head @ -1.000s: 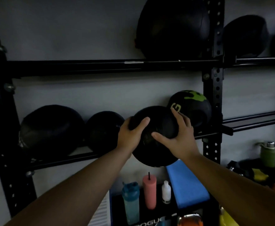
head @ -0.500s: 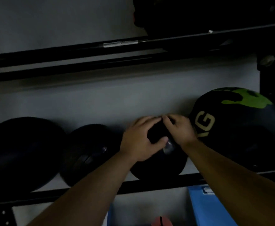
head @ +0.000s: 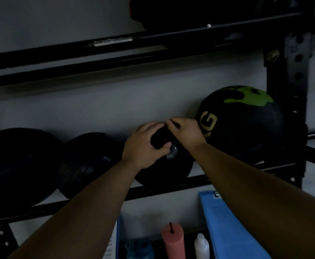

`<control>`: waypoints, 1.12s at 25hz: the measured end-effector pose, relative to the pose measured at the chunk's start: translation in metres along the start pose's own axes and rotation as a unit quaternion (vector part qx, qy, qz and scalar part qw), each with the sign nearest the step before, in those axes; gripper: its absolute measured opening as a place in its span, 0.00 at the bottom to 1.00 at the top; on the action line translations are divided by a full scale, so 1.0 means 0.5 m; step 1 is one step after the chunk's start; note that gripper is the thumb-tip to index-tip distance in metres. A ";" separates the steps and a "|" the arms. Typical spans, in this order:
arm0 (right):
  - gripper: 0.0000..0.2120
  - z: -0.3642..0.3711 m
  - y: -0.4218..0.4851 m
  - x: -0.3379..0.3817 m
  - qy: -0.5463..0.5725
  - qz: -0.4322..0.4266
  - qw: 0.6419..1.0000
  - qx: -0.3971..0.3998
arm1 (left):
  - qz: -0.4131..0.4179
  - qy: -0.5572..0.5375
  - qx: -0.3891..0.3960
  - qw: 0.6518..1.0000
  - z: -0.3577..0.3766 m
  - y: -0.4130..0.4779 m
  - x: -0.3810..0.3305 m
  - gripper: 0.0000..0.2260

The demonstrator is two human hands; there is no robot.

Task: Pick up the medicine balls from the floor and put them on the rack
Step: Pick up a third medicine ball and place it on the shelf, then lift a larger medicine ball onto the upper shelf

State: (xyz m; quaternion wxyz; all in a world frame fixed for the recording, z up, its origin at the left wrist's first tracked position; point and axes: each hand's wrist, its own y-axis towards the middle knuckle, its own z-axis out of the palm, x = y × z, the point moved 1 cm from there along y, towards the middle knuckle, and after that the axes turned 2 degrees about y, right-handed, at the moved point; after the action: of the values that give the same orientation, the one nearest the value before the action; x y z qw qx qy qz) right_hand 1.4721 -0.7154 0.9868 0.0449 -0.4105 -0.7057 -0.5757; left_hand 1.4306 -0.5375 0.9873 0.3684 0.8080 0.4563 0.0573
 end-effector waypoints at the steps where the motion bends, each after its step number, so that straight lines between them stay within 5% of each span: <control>1: 0.12 -0.014 -0.018 0.020 -0.031 0.015 0.999 0.019 | 0.007 0.031 0.006 0.999 -0.003 -0.020 -0.009 0.36; 6: 0.22 -0.088 -0.171 0.119 -0.186 0.093 0.975 0.077 | 0.024 -0.018 0.057 0.998 -0.051 -0.137 -0.030 0.31; 14: 0.25 -0.214 -0.505 0.346 -0.376 0.222 0.900 -0.012 | 0.110 -0.170 0.122 0.972 -0.117 -0.313 -0.117 0.18; 19: 0.24 -0.335 -0.777 0.538 -0.457 0.304 0.834 -0.063 | 0.189 -0.228 0.212 0.931 -0.110 -0.484 -0.334 0.27; 28: 0.27 -0.557 -1.345 0.898 -0.532 0.458 0.700 -0.135 | 0.330 -0.311 0.329 0.828 -0.175 -0.939 -0.775 0.25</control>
State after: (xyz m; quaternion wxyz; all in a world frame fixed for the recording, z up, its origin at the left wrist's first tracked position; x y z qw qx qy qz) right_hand 0.6377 -0.7149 0.7986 -0.1357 -0.9224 -0.2520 -0.2593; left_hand 0.8433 -0.6454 0.8409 0.1621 0.9589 0.0159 -0.2324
